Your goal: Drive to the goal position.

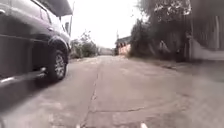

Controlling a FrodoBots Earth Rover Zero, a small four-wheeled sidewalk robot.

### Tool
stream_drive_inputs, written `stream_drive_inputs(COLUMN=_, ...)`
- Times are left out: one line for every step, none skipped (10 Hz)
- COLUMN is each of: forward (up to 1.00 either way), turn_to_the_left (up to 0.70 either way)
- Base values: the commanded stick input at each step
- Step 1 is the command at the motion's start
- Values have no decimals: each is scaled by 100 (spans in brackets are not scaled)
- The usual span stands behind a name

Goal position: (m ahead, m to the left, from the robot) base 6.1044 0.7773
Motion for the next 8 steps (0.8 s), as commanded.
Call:
stream_drive_inputs(forward=100, turn_to_the_left=0)
stream_drive_inputs(forward=100, turn_to_the_left=0)
stream_drive_inputs(forward=100, turn_to_the_left=0)
stream_drive_inputs(forward=100, turn_to_the_left=1)
stream_drive_inputs(forward=100, turn_to_the_left=22)
stream_drive_inputs(forward=100, turn_to_the_left=0)
stream_drive_inputs(forward=100, turn_to_the_left=0)
stream_drive_inputs(forward=100, turn_to_the_left=0)
